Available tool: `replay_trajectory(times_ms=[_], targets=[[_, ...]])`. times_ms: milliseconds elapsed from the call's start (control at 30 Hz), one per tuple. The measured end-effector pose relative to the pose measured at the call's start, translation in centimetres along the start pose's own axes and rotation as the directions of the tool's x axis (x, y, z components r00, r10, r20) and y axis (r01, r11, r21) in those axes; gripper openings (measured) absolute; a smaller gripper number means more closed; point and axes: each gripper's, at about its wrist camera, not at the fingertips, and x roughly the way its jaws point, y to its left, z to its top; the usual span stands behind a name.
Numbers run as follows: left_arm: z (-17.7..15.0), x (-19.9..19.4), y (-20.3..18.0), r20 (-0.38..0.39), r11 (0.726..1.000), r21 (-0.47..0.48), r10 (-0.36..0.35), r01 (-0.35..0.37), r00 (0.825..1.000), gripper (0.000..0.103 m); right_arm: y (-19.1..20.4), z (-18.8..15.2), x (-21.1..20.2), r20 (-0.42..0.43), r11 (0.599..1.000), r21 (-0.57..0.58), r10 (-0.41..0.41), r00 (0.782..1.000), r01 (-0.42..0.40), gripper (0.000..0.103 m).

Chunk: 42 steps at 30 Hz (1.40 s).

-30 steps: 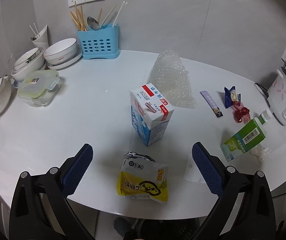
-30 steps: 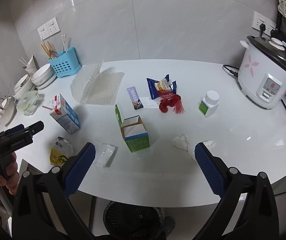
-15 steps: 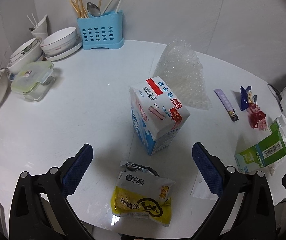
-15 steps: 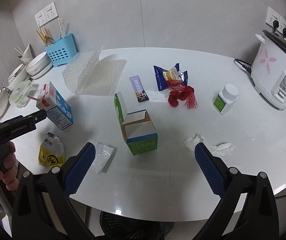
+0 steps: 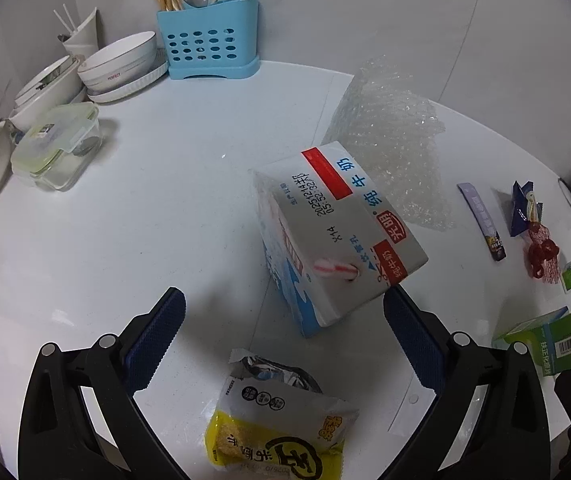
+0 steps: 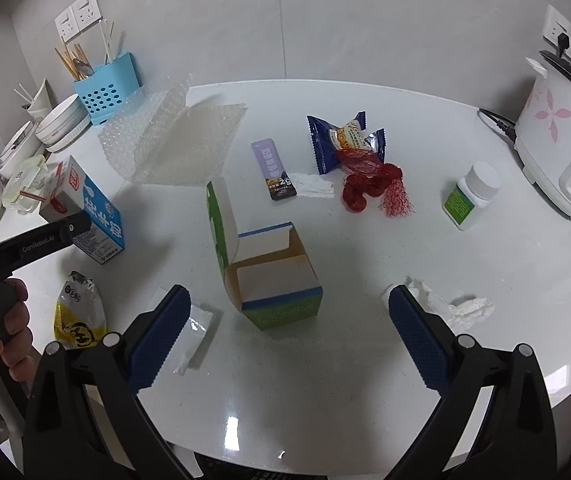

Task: Collect trash
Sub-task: 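Grasp the milk carton with the left tool while the right tool grasps the green box, then carry the milk carton and green box down over the green wastebasket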

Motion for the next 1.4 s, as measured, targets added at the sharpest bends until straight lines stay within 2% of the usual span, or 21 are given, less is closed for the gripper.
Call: replay_trajectory(times_ms=[267,533,700,867,1033,1200,1400], targets=[[1.0,1.4,-0.5,-0.010,1.000,-0.026,0.007,-0.007,1.000,0.097,0.7,0.6,2.3,-0.016,1.000,-0.015,0.002,1.000,-0.002,0.092],[1.6,2.8,-0.5,-0.029,0.991,-0.107,0.078,-0.081,0.997,0.097,0.9,0.6,3.6,-0.025,1.000,-0.007,-0.008,1.000,0.008,0.091],[2.0,2.8,-0.4,-0.021,0.987,-0.119,0.106,-0.108,0.994,0.095,0.9,0.7,4.3,-0.033,1.000,-0.003,-0.010,0.999,0.010,0.080],[2.1,3.2,-0.4,-0.050,0.990,-0.109,0.089,-0.094,0.995,0.077,0.5,0.7,4.9,-0.046,1.000,0.017,0.012,0.999,-0.011,0.064],[2.0,3.8,-0.7,-0.073,0.995,-0.077,0.059,-0.065,0.996,0.049,0.6,0.9,5.1,-0.056,1.000,0.014,0.015,0.998,-0.015,0.053],[1.9,3.6,-0.7,-0.069,0.997,-0.058,0.050,-0.054,0.996,0.041,0.6,0.8,4.9,-0.059,1.000,0.008,0.019,0.998,-0.019,0.048],[1.6,2.3,-1.1,-0.039,0.999,-0.014,0.028,-0.029,0.999,0.040,0.4,0.6,4.5,-0.053,1.000,0.014,0.020,0.998,-0.019,0.047]])
